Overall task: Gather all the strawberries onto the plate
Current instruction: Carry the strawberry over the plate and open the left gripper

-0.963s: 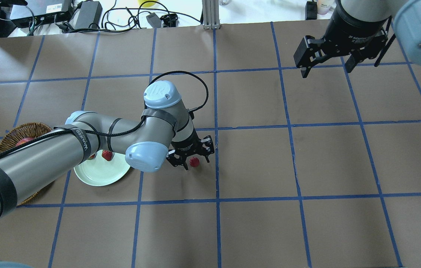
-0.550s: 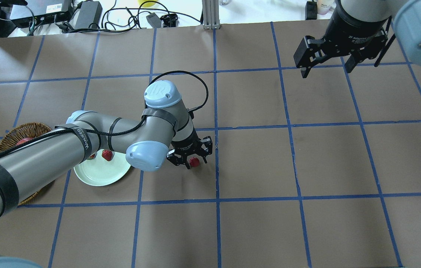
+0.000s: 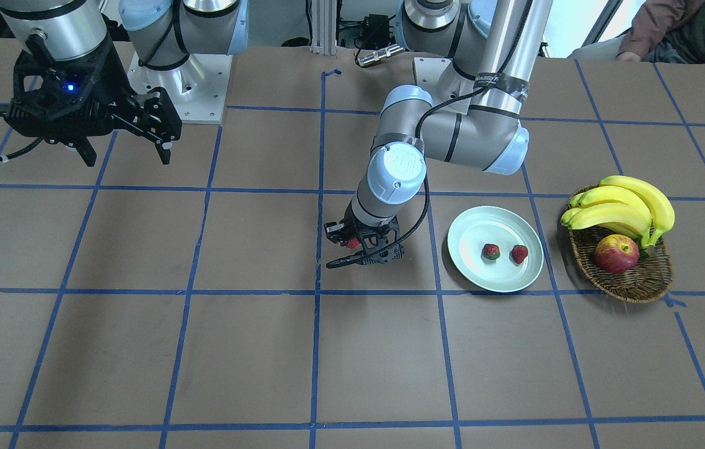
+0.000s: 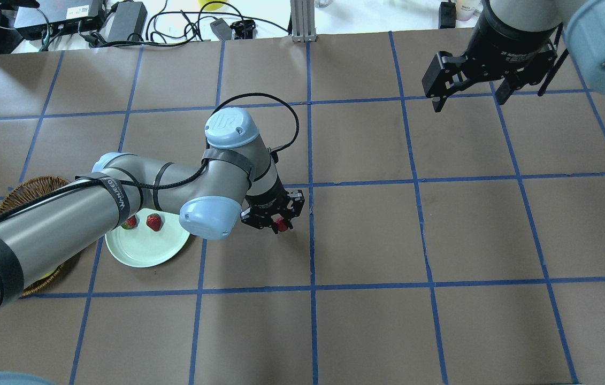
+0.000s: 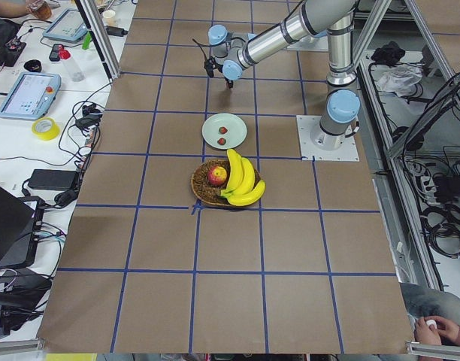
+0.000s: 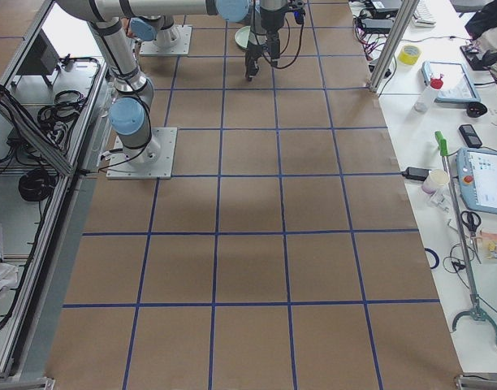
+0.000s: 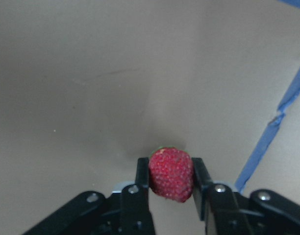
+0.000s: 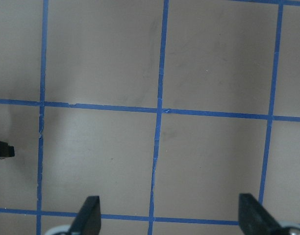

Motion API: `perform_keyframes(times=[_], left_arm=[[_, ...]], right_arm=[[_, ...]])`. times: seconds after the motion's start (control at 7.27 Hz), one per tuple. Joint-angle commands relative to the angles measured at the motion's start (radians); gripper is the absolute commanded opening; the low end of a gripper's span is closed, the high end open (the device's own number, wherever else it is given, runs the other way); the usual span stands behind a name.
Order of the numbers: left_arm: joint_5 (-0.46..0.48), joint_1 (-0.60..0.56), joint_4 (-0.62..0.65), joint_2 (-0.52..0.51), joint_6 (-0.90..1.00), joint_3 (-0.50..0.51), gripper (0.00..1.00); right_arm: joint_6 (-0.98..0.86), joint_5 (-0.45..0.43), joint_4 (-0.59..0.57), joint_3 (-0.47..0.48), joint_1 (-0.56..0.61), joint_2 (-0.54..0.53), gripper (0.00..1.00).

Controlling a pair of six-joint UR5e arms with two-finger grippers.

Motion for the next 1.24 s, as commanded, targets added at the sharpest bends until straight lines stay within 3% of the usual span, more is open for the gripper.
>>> perform_keyframes(times=[0.0,0.28,0.41,0.83,1.1], left_arm=[[0.124,0.071,-0.108,0.034,0.035,0.09,0.0],[0.191,0.205,-0.312,0.068,0.22,0.187,0.0],[0.242,0.272,-0.331,0.08,0.291,0.175,0.0],[0.247,0.42,-0.327,0.079,0.422,0.068,0.0],[0.247,0.435,-0.324,0.062,0.446,0.064,0.0]], right_arm=[[0.002,0.001,0.0,0.0,0.0,0.0,1.0],[0.002,0.0,0.0,0.0,0.0,0.0,1.0],[0.0,0.0,0.0,0.0,0.0,0.0,1.0],[0.002,0.001,0.0,0.0,0.003,0.002,1.0],[0.0,0.0,0.0,0.0,0.003,0.002,1.0]])
